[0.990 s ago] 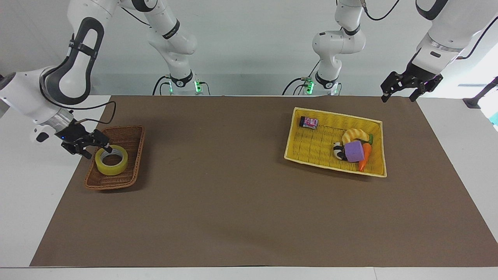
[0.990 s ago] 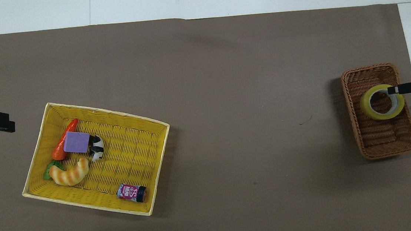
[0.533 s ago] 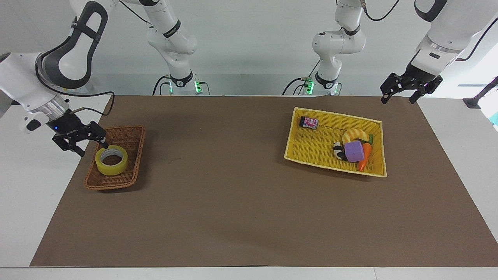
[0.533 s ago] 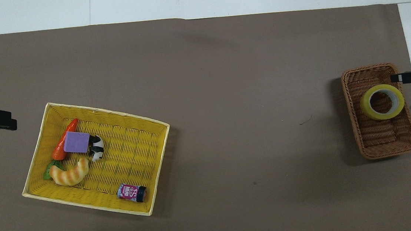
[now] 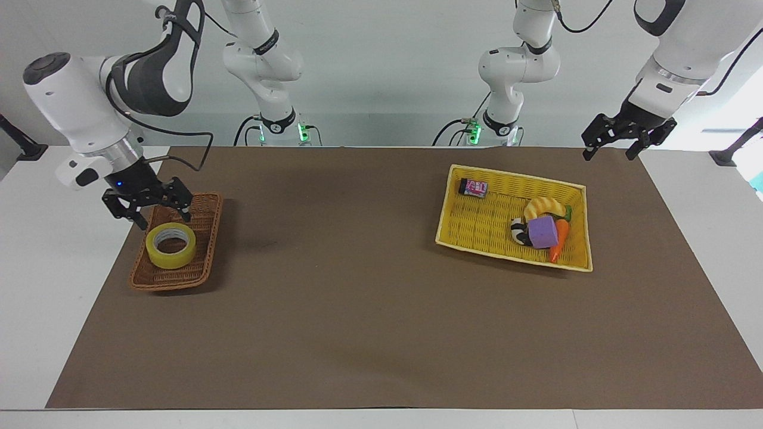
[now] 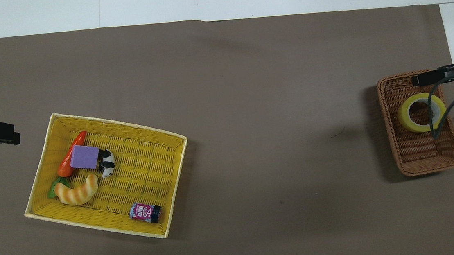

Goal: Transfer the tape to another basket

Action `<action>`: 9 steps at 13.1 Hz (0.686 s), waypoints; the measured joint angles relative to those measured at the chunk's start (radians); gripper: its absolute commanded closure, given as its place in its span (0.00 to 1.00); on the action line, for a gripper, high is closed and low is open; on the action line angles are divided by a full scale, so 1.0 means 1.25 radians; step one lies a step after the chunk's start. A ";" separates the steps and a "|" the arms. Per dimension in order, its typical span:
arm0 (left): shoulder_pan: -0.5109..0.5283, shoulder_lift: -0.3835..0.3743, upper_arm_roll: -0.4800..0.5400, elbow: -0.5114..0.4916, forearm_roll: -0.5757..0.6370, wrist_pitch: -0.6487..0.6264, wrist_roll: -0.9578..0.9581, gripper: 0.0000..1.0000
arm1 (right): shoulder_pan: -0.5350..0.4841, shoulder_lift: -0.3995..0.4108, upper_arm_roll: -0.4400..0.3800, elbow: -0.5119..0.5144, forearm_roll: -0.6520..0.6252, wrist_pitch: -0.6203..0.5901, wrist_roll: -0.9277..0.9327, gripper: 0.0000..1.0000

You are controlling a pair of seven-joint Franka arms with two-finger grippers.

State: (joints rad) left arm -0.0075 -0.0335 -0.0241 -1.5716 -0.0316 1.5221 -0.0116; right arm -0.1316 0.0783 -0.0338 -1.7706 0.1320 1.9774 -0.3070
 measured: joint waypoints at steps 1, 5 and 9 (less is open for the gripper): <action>0.000 -0.001 0.000 -0.003 0.000 0.000 0.000 0.00 | 0.018 -0.012 0.000 -0.002 -0.004 -0.022 0.041 0.00; -0.002 -0.003 -0.001 -0.007 0.000 0.000 0.000 0.00 | 0.094 -0.052 0.001 -0.022 -0.032 -0.075 0.221 0.00; -0.006 -0.004 -0.002 -0.008 0.000 0.000 0.000 0.00 | 0.180 -0.094 0.002 -0.045 -0.036 -0.102 0.390 0.00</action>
State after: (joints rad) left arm -0.0154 -0.0389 -0.0261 -1.5814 -0.0316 1.5220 -0.0117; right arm 0.0930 -0.0392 -0.0308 -1.8271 0.0864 1.8500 0.1810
